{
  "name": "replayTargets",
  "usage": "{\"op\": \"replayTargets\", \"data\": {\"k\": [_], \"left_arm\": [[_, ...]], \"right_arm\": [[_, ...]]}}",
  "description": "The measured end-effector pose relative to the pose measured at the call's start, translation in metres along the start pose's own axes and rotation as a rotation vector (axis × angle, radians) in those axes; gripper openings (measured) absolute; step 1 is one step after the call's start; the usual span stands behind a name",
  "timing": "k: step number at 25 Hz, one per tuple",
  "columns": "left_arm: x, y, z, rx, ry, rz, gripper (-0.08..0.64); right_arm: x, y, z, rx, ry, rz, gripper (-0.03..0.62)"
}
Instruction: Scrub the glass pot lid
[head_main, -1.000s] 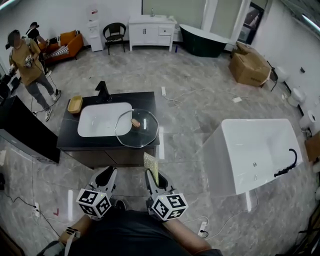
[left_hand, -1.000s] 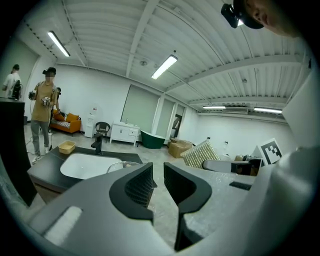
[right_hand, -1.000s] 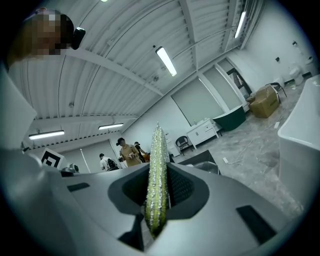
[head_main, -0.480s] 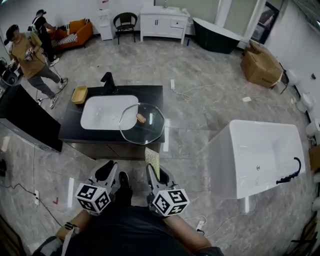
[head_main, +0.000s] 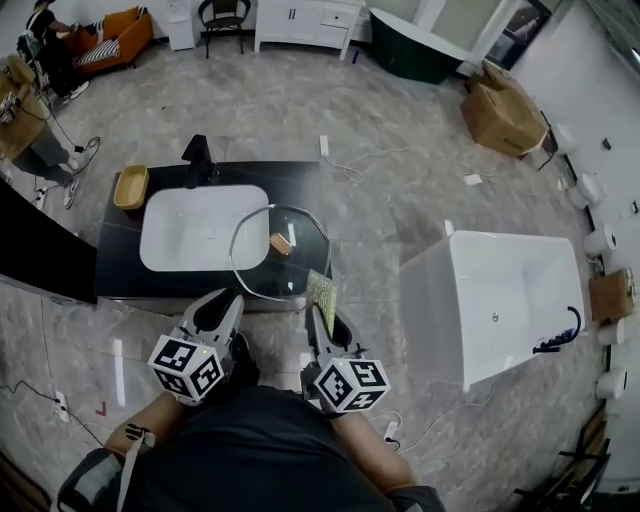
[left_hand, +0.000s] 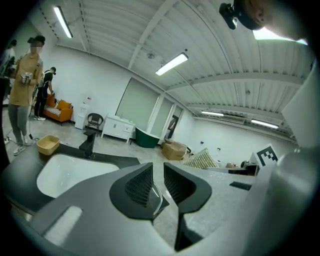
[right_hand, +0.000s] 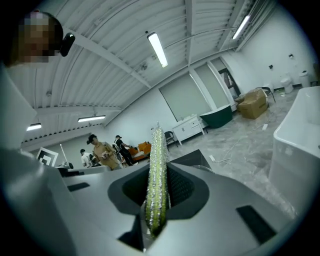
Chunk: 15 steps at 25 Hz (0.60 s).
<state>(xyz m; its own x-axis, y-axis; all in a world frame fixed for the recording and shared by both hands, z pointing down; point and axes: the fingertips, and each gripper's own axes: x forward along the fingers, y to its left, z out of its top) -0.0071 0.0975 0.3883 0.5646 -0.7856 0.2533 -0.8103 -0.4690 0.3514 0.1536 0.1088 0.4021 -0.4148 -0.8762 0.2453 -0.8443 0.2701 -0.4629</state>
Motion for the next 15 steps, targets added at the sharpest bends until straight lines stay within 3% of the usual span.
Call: {"op": "replayTargets", "data": {"k": [7,15], "left_arm": [[0.041,0.082,0.029,-0.054,0.034,-0.041,0.071],[0.068,0.128,0.035,-0.1,0.056,-0.006,0.071]], "right_arm": [[0.08,-0.001,0.01,0.058,0.03,-0.121,0.064],[0.139,-0.025,0.014,0.074,0.066,-0.155,0.064]]}}
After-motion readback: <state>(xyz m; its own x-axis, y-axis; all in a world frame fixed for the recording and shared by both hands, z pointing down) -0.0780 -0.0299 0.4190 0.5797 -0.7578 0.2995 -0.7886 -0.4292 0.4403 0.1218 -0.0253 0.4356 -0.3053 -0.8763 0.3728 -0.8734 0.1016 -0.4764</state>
